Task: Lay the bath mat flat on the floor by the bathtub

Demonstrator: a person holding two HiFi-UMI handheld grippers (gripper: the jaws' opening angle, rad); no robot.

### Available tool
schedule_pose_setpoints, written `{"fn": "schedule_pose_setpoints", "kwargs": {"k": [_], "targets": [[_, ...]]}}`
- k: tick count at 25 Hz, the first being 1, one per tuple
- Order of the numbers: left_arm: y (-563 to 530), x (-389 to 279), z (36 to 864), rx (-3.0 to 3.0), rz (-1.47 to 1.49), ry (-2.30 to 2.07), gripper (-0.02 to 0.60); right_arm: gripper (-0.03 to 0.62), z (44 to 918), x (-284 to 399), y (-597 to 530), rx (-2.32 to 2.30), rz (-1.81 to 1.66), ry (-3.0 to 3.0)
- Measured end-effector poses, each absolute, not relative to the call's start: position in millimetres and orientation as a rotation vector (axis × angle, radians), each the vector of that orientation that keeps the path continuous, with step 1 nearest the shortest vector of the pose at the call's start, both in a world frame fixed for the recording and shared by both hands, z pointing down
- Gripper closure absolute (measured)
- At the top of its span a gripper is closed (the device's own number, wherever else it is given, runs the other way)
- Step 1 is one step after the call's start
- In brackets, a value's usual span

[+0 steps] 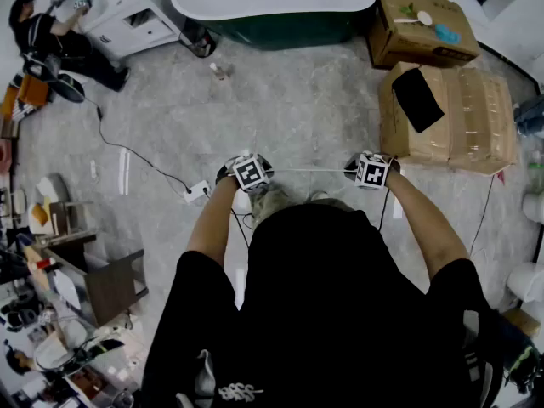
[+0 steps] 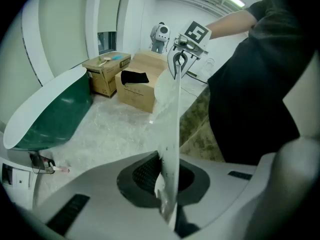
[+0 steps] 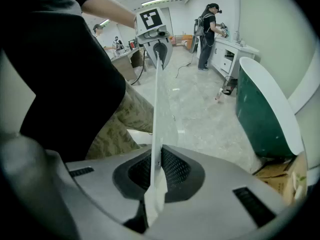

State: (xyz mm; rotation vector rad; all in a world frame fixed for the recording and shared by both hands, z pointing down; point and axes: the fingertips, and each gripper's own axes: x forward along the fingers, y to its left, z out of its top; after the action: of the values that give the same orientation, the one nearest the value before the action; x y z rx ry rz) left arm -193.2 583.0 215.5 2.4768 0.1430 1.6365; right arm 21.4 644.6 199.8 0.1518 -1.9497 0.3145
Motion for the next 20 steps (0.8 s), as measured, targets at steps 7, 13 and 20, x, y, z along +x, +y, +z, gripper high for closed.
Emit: {"fn": "schedule_pose_setpoints", "kwargs": {"k": [7, 13, 20], "targets": [[574, -171, 196, 2.501, 1.731, 0.148, 0.557, 0.565, 206, 45, 647, 0.153, 0.350, -1.912], [568, -164, 178, 2.491, 1.755, 0.136, 0.557, 0.565, 195, 51, 648, 0.181, 0.346, -1.941], [565, -158, 169, 2.511, 1.811, 0.189, 0.556, 0.565, 190, 56, 641, 0.228, 0.357, -1.959]]}}
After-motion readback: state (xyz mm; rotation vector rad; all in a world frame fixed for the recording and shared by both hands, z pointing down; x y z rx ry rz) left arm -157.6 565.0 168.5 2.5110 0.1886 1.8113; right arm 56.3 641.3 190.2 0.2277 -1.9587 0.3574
